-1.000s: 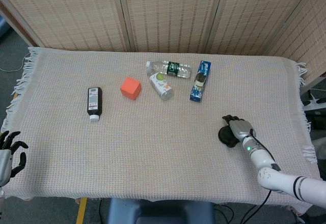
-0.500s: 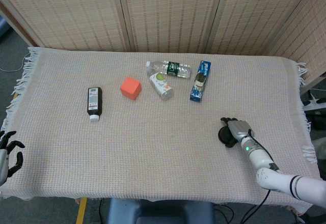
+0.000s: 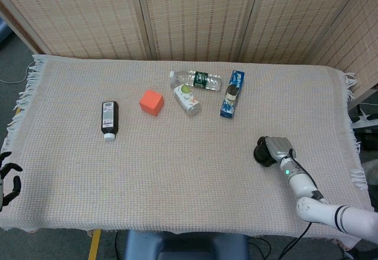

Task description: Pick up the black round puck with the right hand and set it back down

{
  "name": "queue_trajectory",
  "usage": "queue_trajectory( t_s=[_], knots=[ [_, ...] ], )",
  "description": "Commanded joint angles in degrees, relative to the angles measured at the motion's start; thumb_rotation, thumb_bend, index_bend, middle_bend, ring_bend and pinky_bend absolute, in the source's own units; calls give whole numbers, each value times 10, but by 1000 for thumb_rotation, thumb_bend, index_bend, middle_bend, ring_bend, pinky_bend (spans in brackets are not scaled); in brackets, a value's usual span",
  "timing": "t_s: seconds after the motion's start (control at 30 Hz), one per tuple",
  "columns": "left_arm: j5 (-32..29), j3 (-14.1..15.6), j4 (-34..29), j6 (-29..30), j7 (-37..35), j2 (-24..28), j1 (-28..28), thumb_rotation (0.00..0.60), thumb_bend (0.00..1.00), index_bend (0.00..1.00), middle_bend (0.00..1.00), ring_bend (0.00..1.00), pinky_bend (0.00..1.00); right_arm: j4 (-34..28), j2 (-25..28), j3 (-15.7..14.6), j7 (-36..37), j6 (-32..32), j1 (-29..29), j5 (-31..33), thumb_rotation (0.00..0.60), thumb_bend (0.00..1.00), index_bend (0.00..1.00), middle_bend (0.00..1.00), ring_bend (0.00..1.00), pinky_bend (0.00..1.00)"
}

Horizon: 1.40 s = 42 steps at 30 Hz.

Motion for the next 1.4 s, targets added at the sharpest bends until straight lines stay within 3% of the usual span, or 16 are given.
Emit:
queue_trajectory(
  t_s=[0.03,0.27,0.5,0.63,0.77,0.9,1.03,1.17,1.27,1.4],
  knots=[
    [-1,-1,-1,1,-1,1,1,600,543,462,169,89,274,7,-12,2,-6,31,-9,-9,600,349,514,381,436,481],
    [-1,-2,-3,3,-2,2,2,600,543,463,169,89,274,18,-24,8,-24,74,-22,-10,600,470,689,506,566,619],
    [-3,-2,-4,-1,-1,2,1,600,543,463,169,89,274,20,-25,29,12,91,-42,-46,600,522,726,533,592,649],
    [-2,-2,-5,0,-1,2,1,600,543,463,169,89,275,21,-34,52,117,149,-72,-176,600,526,738,542,600,654],
    [-5,-3,-5,-2,-2,2,1,600,544,463,169,89,275,96,-74,47,271,298,-109,-383,600,526,746,549,606,659],
    [-8,-2,-8,-7,2,3,0,600,545,464,169,89,275,127,-78,46,312,326,-122,-422,600,526,751,552,610,666],
    [-8,-1,-10,-9,6,2,-1,600,544,462,169,89,276,76,-43,52,216,272,-129,-361,600,526,759,558,619,678],
    [-10,-1,-11,-11,9,2,-1,600,544,462,169,89,275,-6,-3,69,30,232,-129,-232,600,526,771,568,627,688],
    [-12,-1,-12,-13,11,3,-1,600,545,463,169,89,275,-33,3,80,-86,247,-124,-153,600,526,780,577,641,696],
    [-13,-1,-13,-13,12,3,-1,600,545,462,169,89,275,-26,-17,90,-206,305,-117,-95,600,527,784,580,649,704]
  ],
)
